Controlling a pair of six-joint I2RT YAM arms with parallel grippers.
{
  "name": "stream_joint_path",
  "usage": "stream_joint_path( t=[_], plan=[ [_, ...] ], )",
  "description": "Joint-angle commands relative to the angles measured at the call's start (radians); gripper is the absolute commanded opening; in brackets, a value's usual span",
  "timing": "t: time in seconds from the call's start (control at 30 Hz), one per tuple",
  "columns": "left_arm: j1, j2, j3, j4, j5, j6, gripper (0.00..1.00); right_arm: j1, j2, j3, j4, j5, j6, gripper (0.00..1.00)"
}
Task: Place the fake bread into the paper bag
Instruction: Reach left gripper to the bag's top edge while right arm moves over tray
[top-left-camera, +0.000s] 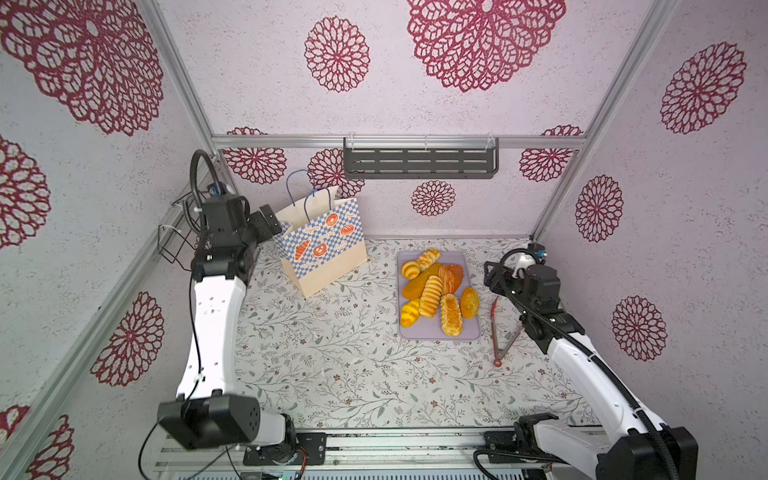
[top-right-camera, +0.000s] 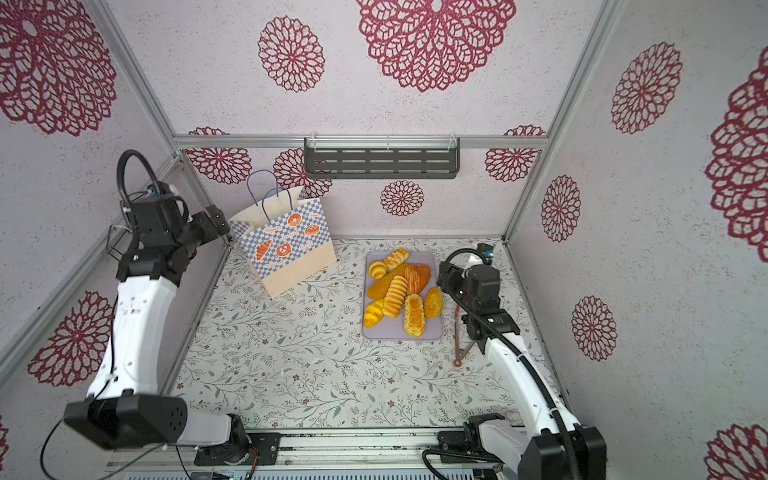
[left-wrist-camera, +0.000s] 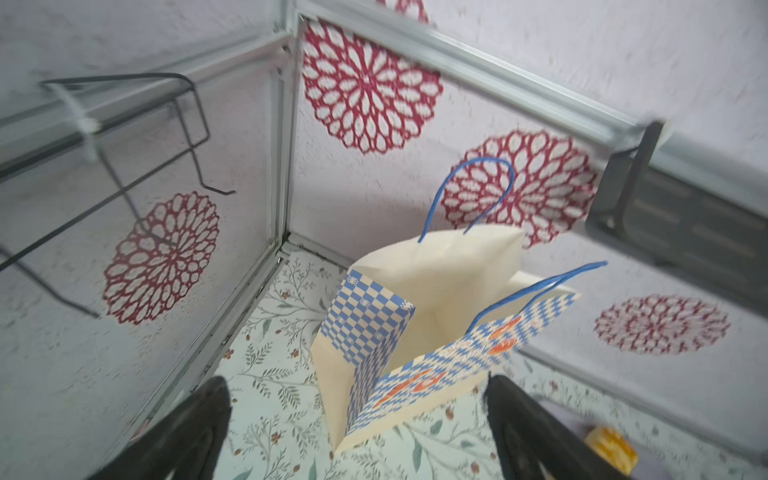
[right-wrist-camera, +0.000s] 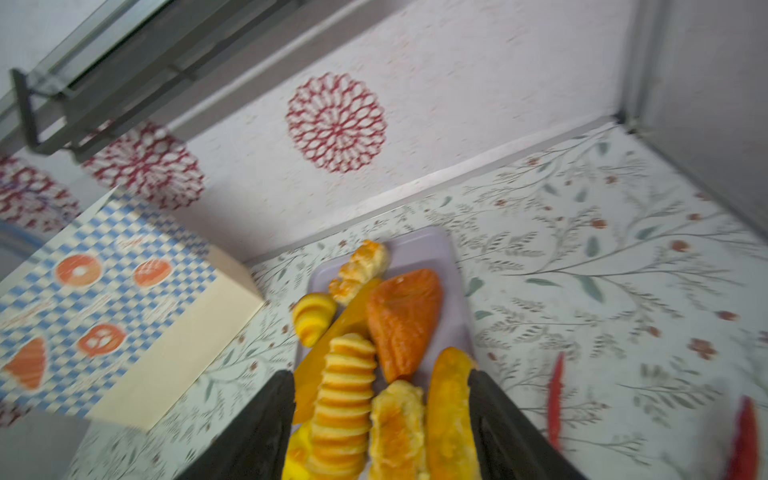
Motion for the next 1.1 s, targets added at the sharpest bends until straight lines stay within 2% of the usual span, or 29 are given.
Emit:
stream_joint_path(
  t=[0.0,0.07,0.13,0.27,0.4,0.53,0.8,0.93,1.07],
  plan=[
    [0.018,0.191,0.261,-0.274,0.083,0.153,0.96,0.111,0.053,0.097,-0.075,-0.075,-0.021,0.73],
    [0.028,0.311,0.43,-0.327,0.094,0.192,0.93,0.155,0.089,0.123,-0.071,-0.086,-0.022,0.74],
    [0.044,0.448,0.585,-0.351,0.156,0.215,0.87,0.198,0.123,0.141,-0.068,-0.096,-0.02,0.75],
    [0.059,0.588,0.741,-0.352,0.233,0.212,0.83,0.254,0.144,0.143,-0.064,-0.101,-0.018,0.75],
    [0.06,0.615,0.69,-0.311,0.308,0.247,0.85,0.278,0.136,0.117,-0.063,-0.087,0.004,0.76],
    [0.065,0.602,0.585,-0.223,0.308,0.254,0.9,0.283,0.146,0.105,-0.056,-0.105,0.025,0.76],
    [0.076,0.614,0.56,-0.101,0.286,0.242,0.92,0.306,0.177,0.115,-0.053,-0.095,0.057,0.76],
    [0.078,0.626,0.559,-0.067,0.254,0.277,0.92,0.311,0.186,0.119,-0.063,-0.086,0.076,0.76],
    [0.078,0.661,0.572,-0.069,0.277,0.336,0.92,0.312,0.199,0.151,-0.107,-0.062,0.081,0.76]
  ],
)
